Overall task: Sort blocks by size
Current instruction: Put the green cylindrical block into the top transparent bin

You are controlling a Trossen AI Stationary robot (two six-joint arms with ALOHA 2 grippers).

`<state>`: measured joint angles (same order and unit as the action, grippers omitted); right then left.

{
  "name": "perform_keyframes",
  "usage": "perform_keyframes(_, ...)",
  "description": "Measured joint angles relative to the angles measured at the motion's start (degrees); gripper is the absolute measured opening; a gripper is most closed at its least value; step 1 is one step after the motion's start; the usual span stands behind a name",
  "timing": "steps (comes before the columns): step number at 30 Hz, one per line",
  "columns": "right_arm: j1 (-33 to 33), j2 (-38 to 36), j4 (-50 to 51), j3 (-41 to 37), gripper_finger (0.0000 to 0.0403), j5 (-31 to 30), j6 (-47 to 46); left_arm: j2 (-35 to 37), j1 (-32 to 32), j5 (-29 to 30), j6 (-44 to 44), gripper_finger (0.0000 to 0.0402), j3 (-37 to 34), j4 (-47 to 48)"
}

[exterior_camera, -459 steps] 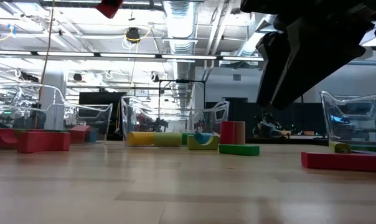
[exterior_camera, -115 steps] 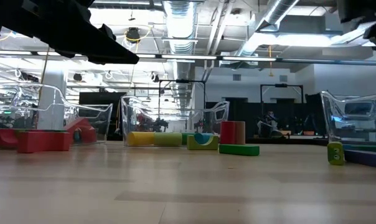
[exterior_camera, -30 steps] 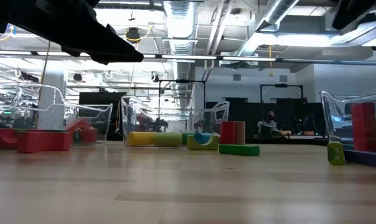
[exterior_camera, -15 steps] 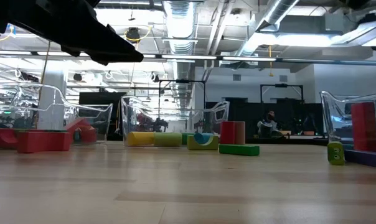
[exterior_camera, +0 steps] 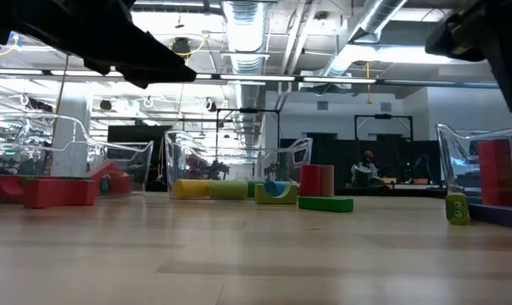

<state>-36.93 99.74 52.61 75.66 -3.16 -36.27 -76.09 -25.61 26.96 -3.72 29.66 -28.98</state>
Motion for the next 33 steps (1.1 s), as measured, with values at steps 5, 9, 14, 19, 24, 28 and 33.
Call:
perform_keyframes(5, -0.20, 3.60, 5.71, 3.75, 0.0178, 0.44, 4.35, 0.00, 0.00, 0.00, 0.22, 0.0169, 0.00, -0.92)
perform_keyframes(9, 0.43, 5.54, 11.13, 4.71, 0.0217, 0.52, 4.72, 0.00, 0.00, -0.01, 0.22, 0.0169, 0.01, -0.95)
perform_keyframes(14, 0.77, 5.62, 12.34, 4.85, 0.0276, 0.39, 3.54, 0.00, 0.00, 0.00, 0.26, 0.0169, -0.01, -0.90)
perform_keyframes(19, 0.52, 5.62, 11.78, 4.69, 0.0284, 0.42, 3.63, 0.00, 0.00, 0.00, 0.48, 0.0169, 0.01, -0.88)
perform_keyframes(24, 0.55, 5.56, 11.21, 3.09, 0.0285, 0.76, 3.47, 0.00, -0.04, 0.00, 0.48, 0.0169, -0.01, -0.62)
perform_keyframes(28, 0.50, 5.58, 10.87, 0.72, 0.0285, 2.16, 3.07, 0.00, -0.04, 0.00, 0.48, 0.0169, 0.01, -0.42)
perform_keyframes(33, 0.52, 5.58, 11.22, 0.37, 0.0283, 2.16, 2.69, 0.00, -0.09, -0.02, 0.52, 0.0169, 0.00, -0.30)
